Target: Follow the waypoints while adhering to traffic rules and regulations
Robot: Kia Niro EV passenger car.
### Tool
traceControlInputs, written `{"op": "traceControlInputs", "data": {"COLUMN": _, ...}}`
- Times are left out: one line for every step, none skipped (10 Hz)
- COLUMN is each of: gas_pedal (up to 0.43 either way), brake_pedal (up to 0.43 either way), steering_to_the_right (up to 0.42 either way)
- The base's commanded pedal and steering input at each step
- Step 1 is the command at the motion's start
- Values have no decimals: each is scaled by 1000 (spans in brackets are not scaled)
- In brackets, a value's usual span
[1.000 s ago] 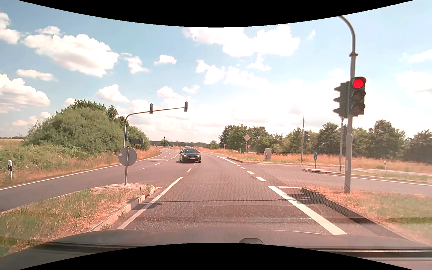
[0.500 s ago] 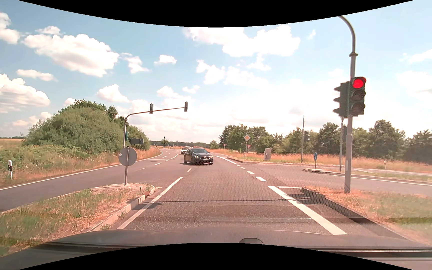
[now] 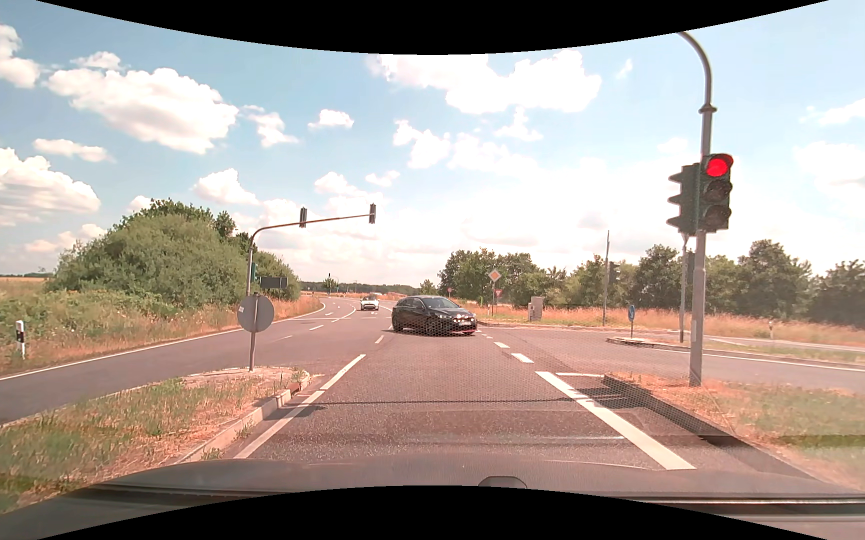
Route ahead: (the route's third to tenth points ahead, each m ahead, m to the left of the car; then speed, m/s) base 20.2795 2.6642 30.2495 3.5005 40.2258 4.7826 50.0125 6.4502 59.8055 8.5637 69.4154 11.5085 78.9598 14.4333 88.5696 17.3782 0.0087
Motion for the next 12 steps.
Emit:
{"op": "traceControlInputs", "data": {"gas_pedal": 0, "brake_pedal": 341, "steering_to_the_right": -42}}
{"op": "traceControlInputs", "data": {"gas_pedal": 0, "brake_pedal": 335, "steering_to_the_right": -42}}
{"op": "traceControlInputs", "data": {"gas_pedal": 0, "brake_pedal": 335, "steering_to_the_right": -42}}
{"op": "traceControlInputs", "data": {"gas_pedal": 0, "brake_pedal": 341, "steering_to_the_right": -42}}
{"op": "traceControlInputs", "data": {"gas_pedal": 0, "brake_pedal": 341, "steering_to_the_right": -42}}
{"op": "traceControlInputs", "data": {"gas_pedal": 0, "brake_pedal": 341, "steering_to_the_right": -42}}
{"op": "traceControlInputs", "data": {"gas_pedal": 0, "brake_pedal": 341, "steering_to_the_right": -42}}
{"op": "traceControlInputs", "data": {"gas_pedal": 0, "brake_pedal": 341, "steering_to_the_right": -42}}
{"op": "traceControlInputs", "data": {"gas_pedal": 0, "brake_pedal": 341, "steering_to_the_right": -42}}
{"op": "traceControlInputs", "data": {"gas_pedal": 0, "brake_pedal": 341, "steering_to_the_right": -42}}
{"op": "traceControlInputs", "data": {"gas_pedal": 0, "brake_pedal": 341, "steering_to_the_right": -42}}
{"op": "traceControlInputs", "data": {"gas_pedal": 0, "brake_pedal": 341, "steering_to_the_right": -42}}
